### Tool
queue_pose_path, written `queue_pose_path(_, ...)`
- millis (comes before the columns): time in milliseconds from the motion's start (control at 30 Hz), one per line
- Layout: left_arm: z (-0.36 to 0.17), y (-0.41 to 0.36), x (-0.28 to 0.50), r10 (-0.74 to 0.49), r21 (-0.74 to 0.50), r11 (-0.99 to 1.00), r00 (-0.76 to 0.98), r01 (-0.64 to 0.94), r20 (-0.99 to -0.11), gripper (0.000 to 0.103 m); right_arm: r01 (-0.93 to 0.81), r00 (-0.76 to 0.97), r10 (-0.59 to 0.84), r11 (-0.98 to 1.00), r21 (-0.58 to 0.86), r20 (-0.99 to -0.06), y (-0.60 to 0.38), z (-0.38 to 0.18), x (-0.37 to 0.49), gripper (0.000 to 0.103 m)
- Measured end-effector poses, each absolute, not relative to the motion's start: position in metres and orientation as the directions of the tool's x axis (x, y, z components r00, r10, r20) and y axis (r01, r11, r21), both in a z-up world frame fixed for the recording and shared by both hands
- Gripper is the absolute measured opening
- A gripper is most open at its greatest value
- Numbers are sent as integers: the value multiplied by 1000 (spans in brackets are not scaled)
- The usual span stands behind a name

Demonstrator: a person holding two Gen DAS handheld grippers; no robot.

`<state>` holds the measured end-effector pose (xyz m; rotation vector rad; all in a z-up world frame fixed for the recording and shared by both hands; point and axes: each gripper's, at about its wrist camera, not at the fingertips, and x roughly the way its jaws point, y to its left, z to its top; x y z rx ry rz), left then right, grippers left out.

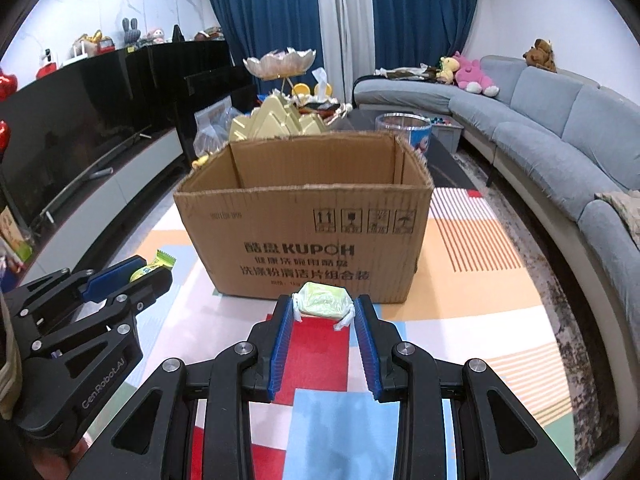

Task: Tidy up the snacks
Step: 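Lift both held candies and carry them over the open box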

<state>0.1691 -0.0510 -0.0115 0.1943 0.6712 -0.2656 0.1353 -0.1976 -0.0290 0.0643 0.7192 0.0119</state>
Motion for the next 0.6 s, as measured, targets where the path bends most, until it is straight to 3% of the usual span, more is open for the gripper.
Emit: queue_pose_path(600, 37, -53, 174, -186, 75, 960, 814, 270, -550, 24, 14, 821, 17, 999, 50, -570, -205, 22, 127, 33)
